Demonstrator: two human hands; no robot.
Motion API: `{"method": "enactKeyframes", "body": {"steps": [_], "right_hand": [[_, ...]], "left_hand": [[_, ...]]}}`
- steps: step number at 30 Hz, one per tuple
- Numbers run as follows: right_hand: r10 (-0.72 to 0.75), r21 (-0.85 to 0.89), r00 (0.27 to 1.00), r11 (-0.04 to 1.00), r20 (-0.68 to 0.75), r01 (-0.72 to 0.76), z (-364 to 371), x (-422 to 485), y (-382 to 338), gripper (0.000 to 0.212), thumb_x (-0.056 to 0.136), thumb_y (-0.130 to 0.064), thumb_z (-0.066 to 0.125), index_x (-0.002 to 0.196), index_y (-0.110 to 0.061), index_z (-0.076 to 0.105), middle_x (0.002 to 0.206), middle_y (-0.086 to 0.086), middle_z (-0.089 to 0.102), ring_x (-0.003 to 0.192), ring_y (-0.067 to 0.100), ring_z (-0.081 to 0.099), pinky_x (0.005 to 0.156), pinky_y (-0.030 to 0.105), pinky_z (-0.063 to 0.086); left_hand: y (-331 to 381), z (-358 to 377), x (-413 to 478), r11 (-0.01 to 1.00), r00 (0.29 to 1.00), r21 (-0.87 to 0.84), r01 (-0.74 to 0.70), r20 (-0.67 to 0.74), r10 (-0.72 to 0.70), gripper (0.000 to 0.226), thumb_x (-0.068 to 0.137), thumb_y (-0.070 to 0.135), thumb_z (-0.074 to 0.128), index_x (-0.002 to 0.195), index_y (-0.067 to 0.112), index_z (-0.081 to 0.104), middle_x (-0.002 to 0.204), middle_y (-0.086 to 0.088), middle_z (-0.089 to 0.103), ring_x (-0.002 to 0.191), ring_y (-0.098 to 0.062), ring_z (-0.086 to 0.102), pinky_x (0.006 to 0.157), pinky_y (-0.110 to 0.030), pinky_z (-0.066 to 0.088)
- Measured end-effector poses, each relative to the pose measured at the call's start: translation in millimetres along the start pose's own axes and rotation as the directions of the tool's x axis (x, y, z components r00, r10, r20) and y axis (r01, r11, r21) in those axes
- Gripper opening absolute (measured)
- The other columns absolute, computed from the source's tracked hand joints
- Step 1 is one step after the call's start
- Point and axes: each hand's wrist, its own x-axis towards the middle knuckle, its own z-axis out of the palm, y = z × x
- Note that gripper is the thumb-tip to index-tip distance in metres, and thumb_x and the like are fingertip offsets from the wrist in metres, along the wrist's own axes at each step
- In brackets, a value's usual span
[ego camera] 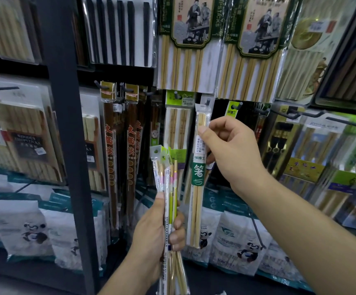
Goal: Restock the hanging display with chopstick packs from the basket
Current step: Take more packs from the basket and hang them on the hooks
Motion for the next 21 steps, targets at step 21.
{"method": "enactKeyframes", "body": {"steps": [21], "right_hand": [[0.079, -0.018, 0.997, 0.997, -0.027, -0.079, -3, 11, 1, 0.012, 0.097, -0.021, 0.071, 0.089, -0.012, 0.066, 0.064, 0.001, 0.061, 0.058, 0.013, 0.059, 0.052, 0.025, 0.053]], "left_hand": [[-4, -4, 3, 0.99, 0.986, 0.105, -0.095, -0.125, 0.108, 0.045, 0.084, 0.054, 0.069, 0.09, 0.01, 0.06, 0.068, -0.009, 0.062, 0.046, -0.018, 0.052, 0.042, -0.029, 0.047]]}}
